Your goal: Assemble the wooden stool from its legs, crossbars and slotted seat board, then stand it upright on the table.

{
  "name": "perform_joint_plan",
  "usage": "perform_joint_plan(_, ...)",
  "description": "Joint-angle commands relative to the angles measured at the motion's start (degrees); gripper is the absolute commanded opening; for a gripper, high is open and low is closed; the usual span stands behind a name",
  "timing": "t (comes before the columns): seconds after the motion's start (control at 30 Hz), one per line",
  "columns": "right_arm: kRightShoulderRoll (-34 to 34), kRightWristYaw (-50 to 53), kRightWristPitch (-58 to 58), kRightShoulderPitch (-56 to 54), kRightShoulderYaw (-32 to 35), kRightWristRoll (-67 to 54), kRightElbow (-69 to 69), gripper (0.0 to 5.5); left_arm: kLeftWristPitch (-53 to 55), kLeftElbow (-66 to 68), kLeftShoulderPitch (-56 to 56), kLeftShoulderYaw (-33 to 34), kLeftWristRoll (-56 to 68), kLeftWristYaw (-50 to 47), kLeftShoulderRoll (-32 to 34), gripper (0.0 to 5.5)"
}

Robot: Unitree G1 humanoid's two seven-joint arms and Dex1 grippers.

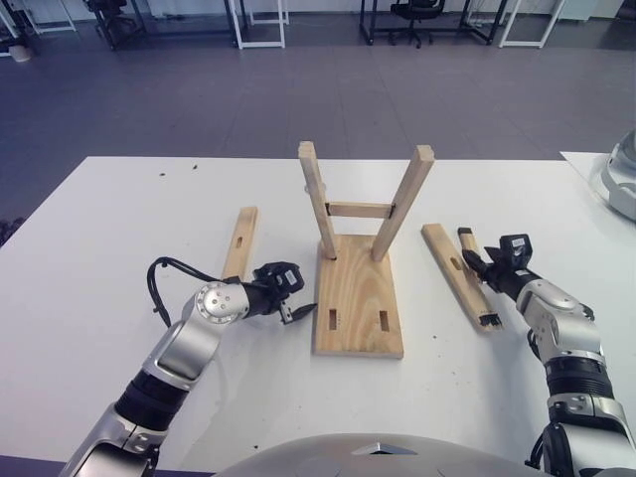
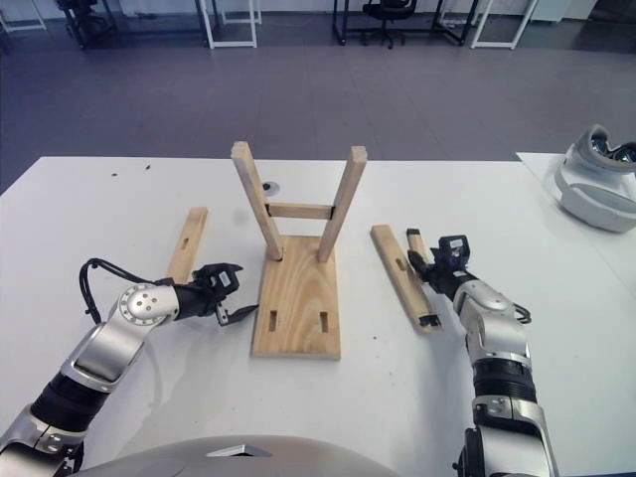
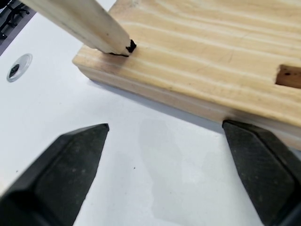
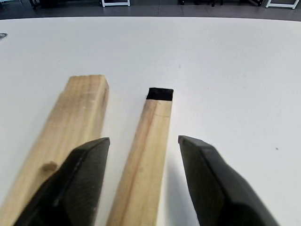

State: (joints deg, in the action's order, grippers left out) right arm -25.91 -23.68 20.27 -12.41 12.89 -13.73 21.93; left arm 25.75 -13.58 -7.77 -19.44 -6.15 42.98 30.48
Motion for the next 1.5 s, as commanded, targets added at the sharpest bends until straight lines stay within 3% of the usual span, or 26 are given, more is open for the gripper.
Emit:
perform_joint_plan(0.03, 0.8, 1.5, 1.6, -0.7, 0.1, 0.2, 0.8, 2.74, 0.2, 0.7, -0.7, 0.1, 0.5, -0.3, -0.5, 4.47)
perform_joint_plan(0.17, 0.6, 1.6, 3.1, 0.4, -0.1, 0.5, 0.4, 2.74, 0.1, 0.8, -0.9, 0.0, 0.3, -0.3, -0.5, 4.47)
perform_joint_plan(0.47, 0.1, 2.1, 3.1, 2.1, -0.3, 1.8, 1.1, 1.31, 0.8, 0.2, 0.1, 6.4, 4.4, -3.1, -2.2, 4.47)
perform_joint_plan(0.57, -0.6, 4.6, -5.2, 0.5, 2.5, 2.3, -0.8, 1.31, 1.8, -0.2, -0.8, 13.4, 9.0, -5.8, -4.4, 4.47)
perform_joint_plan(0.67, -2.0, 7.4, -15.8, -3.7, 5.3, 3.3, -15.1, 1.31, 4.0, -4.9, -4.0, 26.6, 24.9, -5.7, -8.4, 4.47)
perform_joint_plan(0.8, -1.7, 5.4, -14.0, -16.1, -3.9, 3.3, -39.9, 1.31, 10.6, -9.4, -15.8, 41.0, 55.4, -12.9, -13.8, 4.47)
perform_joint_plan(0.9, 1.3, 1.0, -11.0, -20.4, -14.6, 2.0, -48.2, 1.31, 12.8, -9.4, -23.0, 40.4, 63.7, -16.7, -14.6, 4.47)
perform_joint_plan(1.0, 4.3, -2.5, -8.9, -21.2, -20.1, -1.0, -48.7, 1.31, 13.6, -10.0, -27.0, 37.1, 67.9, -20.2, -16.7, 4.47)
perform_joint_plan(1.2, 5.7, -5.9, -9.1, -20.0, -24.2, -0.5, -47.5, 1.31, 12.2, -10.2, -27.7, 34.3, 70.2, -22.7, -18.0, 3.38)
perform_joint_plan(1.5, 6.9, -3.4, -11.6, -19.8, -24.4, 5.6, -45.5, 1.31, 10.1, -10.6, -24.8, 33.8, 71.7, -27.4, -20.2, 1.78)
